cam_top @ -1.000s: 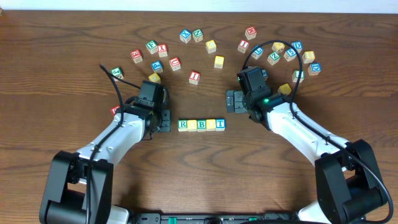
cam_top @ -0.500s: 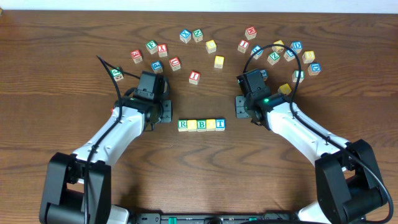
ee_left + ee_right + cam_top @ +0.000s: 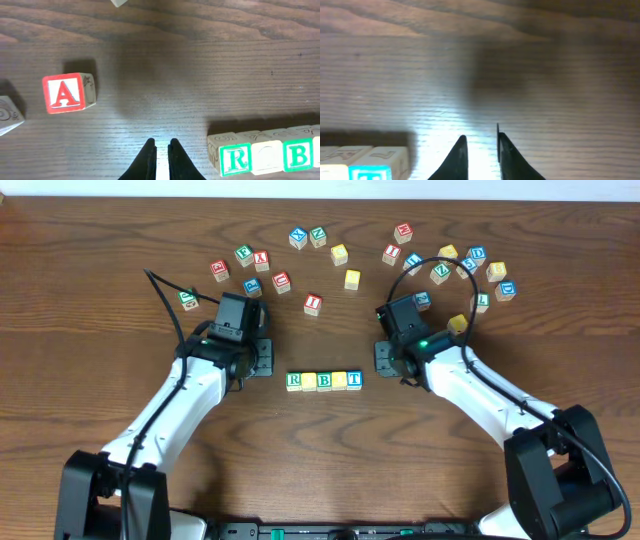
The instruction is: Spell out ROBOT
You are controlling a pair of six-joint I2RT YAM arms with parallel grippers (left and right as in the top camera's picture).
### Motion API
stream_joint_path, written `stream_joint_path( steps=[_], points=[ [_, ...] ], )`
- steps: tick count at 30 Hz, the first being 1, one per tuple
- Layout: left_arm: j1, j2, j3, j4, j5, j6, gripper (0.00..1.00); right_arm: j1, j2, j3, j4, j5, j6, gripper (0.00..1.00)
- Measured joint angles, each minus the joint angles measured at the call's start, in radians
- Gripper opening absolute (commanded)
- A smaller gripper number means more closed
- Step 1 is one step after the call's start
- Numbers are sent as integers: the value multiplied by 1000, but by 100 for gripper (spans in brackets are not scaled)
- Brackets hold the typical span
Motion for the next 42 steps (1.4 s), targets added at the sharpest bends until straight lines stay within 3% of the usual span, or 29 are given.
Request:
stream_joint_path(
  steps=[13,22,24,26,27,28,29,31,32,33,34,40,42],
  points=[
    [0,-15,0,-18,-3,0,10,45,0,-1,-2,-5,51,5],
    [0,-15,0,-22,-4,0,10,45,0,-5,-32,-2,53,7],
    [0,-15,0,-22,-6,0,15,45,0,-5,-32,0,55,21],
    [0,-15,0,-22,-7,-2,33,45,0,-5,-31,2,56,31],
    [0,-15,0,-22,-9,-3,46,45,0,-5,-30,3,59,40],
    [0,-15,0,-23,-11,-2,67,45,0,-5,-29,4,58,43],
    [0,-15,0,-23,-14,0,82,45,0,-5,-27,5,57,43],
    [0,-15,0,-23,-20,0,83,45,0,-5,-19,5,57,49],
    [0,-15,0,-23,-22,-2,94,45,0,-5,-17,5,57,56],
    [0,-15,0,-23,-23,-1,96,45,0,-5,-14,5,58,62],
    [0,-15,0,-23,-24,-2,96,45,0,-5,-11,7,58,70],
    [0,-15,0,-21,-25,0,96,45,0,-6,8,7,58,95],
    [0,-15,0,-22,-25,0,97,45,0,-6,14,8,58,99]
  ],
)
